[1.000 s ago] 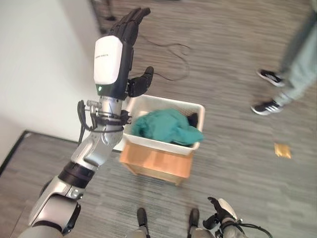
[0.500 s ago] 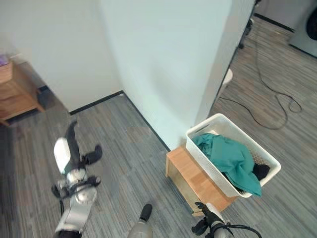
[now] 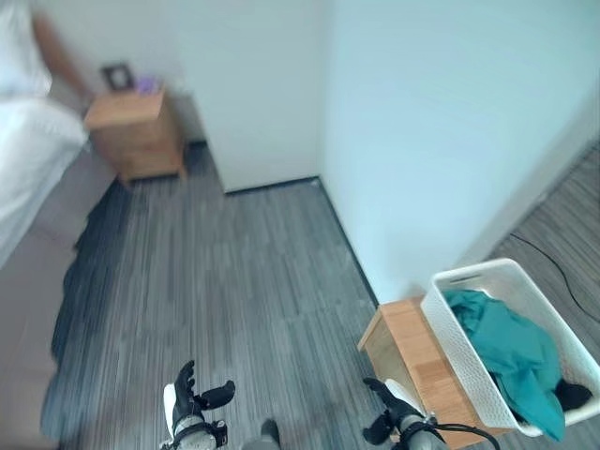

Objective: Pick up bed clothes into laundry basket.

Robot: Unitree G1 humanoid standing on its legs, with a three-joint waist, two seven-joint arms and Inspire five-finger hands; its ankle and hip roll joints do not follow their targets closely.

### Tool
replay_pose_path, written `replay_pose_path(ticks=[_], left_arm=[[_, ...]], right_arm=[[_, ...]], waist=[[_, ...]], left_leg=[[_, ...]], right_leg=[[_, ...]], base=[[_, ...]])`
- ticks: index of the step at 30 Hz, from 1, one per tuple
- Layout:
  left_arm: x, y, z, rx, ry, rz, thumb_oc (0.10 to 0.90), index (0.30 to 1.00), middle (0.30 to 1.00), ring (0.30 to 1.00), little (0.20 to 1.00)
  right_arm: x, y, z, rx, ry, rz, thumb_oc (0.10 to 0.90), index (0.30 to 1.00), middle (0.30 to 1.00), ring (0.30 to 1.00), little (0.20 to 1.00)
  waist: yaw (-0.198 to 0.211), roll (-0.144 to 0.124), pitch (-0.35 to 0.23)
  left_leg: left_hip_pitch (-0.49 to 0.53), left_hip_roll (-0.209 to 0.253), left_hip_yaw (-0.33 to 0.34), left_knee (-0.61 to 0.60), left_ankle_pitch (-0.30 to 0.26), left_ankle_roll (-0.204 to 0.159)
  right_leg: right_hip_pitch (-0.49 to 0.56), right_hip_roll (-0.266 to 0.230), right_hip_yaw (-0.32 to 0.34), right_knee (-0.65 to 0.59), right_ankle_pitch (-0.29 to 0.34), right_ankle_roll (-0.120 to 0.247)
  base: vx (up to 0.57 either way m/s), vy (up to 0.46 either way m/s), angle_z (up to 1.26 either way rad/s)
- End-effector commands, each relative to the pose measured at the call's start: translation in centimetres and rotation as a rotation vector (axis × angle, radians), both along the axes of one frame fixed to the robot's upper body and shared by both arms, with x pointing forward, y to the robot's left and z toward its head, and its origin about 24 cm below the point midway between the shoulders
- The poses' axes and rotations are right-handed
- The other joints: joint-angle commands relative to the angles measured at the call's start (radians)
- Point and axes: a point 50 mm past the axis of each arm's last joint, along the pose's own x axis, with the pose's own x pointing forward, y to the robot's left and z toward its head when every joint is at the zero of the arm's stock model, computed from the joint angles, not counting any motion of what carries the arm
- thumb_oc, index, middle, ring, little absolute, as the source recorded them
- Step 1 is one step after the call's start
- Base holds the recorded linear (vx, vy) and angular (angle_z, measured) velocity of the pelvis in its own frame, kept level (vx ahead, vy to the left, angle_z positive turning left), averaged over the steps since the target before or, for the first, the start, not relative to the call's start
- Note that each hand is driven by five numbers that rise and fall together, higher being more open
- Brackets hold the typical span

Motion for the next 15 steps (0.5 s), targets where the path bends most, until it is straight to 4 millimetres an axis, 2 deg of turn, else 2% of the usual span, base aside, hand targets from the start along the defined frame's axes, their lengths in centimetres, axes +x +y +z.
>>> replay_pose_path(ticks=[1,2,3,4,5,6,7,8,9,10,11,12,13,14,15], left_arm=[[1.1,1.9,3.3,0.114,-0.185,-0.084,0.8,0.9,0.9,0.9,0.9],[1.6,1.3,3.7,0.089,-0.214,-0.137,0.8,0.9,0.9,0.9,0.9],[1.8,1.2,4.0,0.079,-0.231,-0.141,0.8,0.9,0.9,0.9,0.9],[2.4,1.2,4.9,0.069,-0.281,-0.148,0.8,0.9,0.9,0.9,0.9],[2.5,1.2,5.0,0.068,-0.283,-0.148,0.8,0.9,0.9,0.9,0.9],[3.1,1.1,6.0,0.073,-0.327,-0.163,0.8,0.9,0.9,0.9,0.9],[3.5,1.1,6.8,0.066,-0.37,-0.174,0.8,0.9,0.9,0.9,0.9],[4.1,1.1,7.8,0.074,-0.411,-0.192,0.8,0.9,0.9,0.9,0.9],[5.1,0.7,9.2,0.069,-0.464,-0.261,0.8,0.9,0.9,0.9,0.9],[5.1,0.7,9.2,0.068,-0.464,-0.262,0.8,0.9,0.9,0.9,0.9],[5.8,0.4,9.9,0.057,-0.485,-0.328,0.8,0.9,0.9,0.9,0.9],[6.3,-0.5,10.1,0.055,-0.489,-0.371,0.8,0.9,0.9,0.9,0.9],[6.3,-0.4,10.1,0.057,-0.491,-0.371,0.8,0.9,0.9,0.9,0.9],[6.1,-0.1,10.0,0.092,-0.468,-0.367,0.8,0.9,0.9,0.9,0.9],[5.7,0.7,10.4,0.096,-0.489,-0.368,0.8,0.9,0.9,0.9,0.9]], right_arm=[[1.5,-0.8,1.6,0.039,-0.134,-0.059,0.8,0.9,0.9,0.9,0.9],[1.8,-1.3,1.8,0.035,-0.145,-0.101,0.8,0.9,0.9,0.9,0.9],[2.2,-1.2,2.1,0.037,-0.162,-0.104,0.8,0.9,0.9,0.9,0.9],[2.8,-1.1,2.7,0.047,-0.197,-0.109,0.8,0.9,0.9,0.9,0.9],[2.9,-1.2,2.7,0.047,-0.199,-0.11,0.8,0.9,0.9,0.9,0.9],[3.6,-1.0,3.3,0.058,-0.231,-0.114,0.8,0.9,0.9,0.9,0.9],[4.7,-0.9,4.5,0.075,-0.291,-0.112,0.8,0.9,0.9,0.9,0.9],[5.5,-1.0,5.6,0.093,-0.345,-0.118,0.8,0.9,0.9,0.9,0.9],[6.6,-1.9,7.6,0.138,-0.437,-0.172,0.8,0.9,0.9,0.9,0.9],[6.6,-1.9,7.6,0.138,-0.437,-0.173,0.8,0.9,0.9,0.9,0.9],[7.5,-2.6,9.3,0.185,-0.51,-0.224,0.8,0.9,0.9,0.9,0.9],[8.0,0.0,8.5,0.278,-0.461,-0.243,0.8,0.9,0.9,0.9,0.9],[8.1,0.0,8.5,0.28,-0.463,-0.242,0.8,0.9,0.9,0.9,0.9],[8.1,-0.6,9.3,0.29,-0.508,-0.262,0.8,0.9,0.9,0.9,0.9],[8.1,-1.3,11.5,0.342,-0.605,-0.243,0.8,0.9,0.9,0.9,0.9]], waist=[[-0.048,0.015,-0.096],[-0.063,0.035,-0.112],[-0.063,0.041,-0.105],[-0.066,0.046,-0.094],[-0.07,0.044,-0.093],[-0.086,0.044,-0.068],[-0.109,0.035,-0.052],[-0.123,0.031,-0.042],[-0.158,0.027,-0.025],[-0.157,0.028,-0.025],[-0.165,0.02,-0.022],[-0.164,0.025,-0.024],[-0.165,0.025,-0.025],[-0.17,0.022,-0.028],[-0.169,0.009,-0.034]], left_leg=[[0.34,0.12,0.033,-0.047,-0.002,-0.208],[0.318,0.053,0.02,-0.167,-0.042,-0.185],[0.312,0.018,0.003,-0.207,-0.053,-0.161],[0.315,-0.003,-0.001,-0.244,-0.06,-0.146],[0.316,-0.011,-0.003,-0.251,-0.059,-0.142],[0.313,-0.026,-0.027,-0.272,-0.064,-0.134],[0.308,-0.03,-0.049,-0.296,-0.061,-0.137],[0.289,-0.025,-0.085,-0.311,-0.047,-0.139],[0.246,-0.011,-0.161,-0.345,0.012,-0.145],[0.244,-0.009,-0.162,-0.345,0.013,-0.147],[0.204,-0.029,-0.294,-0.365,0.016,-0.146],[0.185,-0.05,-0.358,-0.369,0.012,-0.14],[0.181,-0.049,-0.359,-0.369,0.015,-0.14],[0.165,-0.071,-0.419,-0.369,0.014,-0.137],[0.143,-0.094,-0.476,-0.369,0.014,-0.135]], right_leg=[[-0.055,-0.107,-0.147,0.016,-0.005,0.064],[-0.065,-0.141,-0.172,0.068,0.011,0.077],[-0.087,-0.179,-0.184,0.132,0.024,0.091],[-0.107,-0.234,-0.194,0.213,0.042,0.112],[-0.109,-0.246,-0.198,0.226,0.041,0.117],[-0.153,-0.304,-0.155,0.332,0.087,0.169],[-0.195,-0.338,-0.061,0.376,0.123,0.228],[-0.221,-0.312,0.06,0.373,0.105,0.256],[-0.248,-0.208,0.294,0.33,0.026,0.251],[-0.248,-0.207,0.293,0.331,0.024,0.25],[-0.226,-0.136,0.495,0.265,-0.015,0.239],[-0.214,-0.105,0.586,0.25,-0.027,0.233],[-0.216,-0.104,0.585,0.247,-0.023,0.232],[-0.197,-0.072,0.668,0.222,-0.033,0.227],[-0.164,-0.04,0.784,0.152,-0.05,0.21]], base=[[-0.05,0.342,1.72],[-0.05,0.527,2.53],[-0.02,0.581,2.94],[-0.01,0.33,2.03],[-0.03,0.268,1.17],[-0.06,0.19,0.86],[-0.11,0.171,1.16],[-0.18,0.095,1.89],[-0.14,0.028,1.81],[-0.05,-0.001,2.09],[0.08,-0.009,2.1],[0.08,-0.004,2.74],[0.07,0.009,2.93],[0.04,-0.09,2.33],[0.07,-0.132,1.78]])
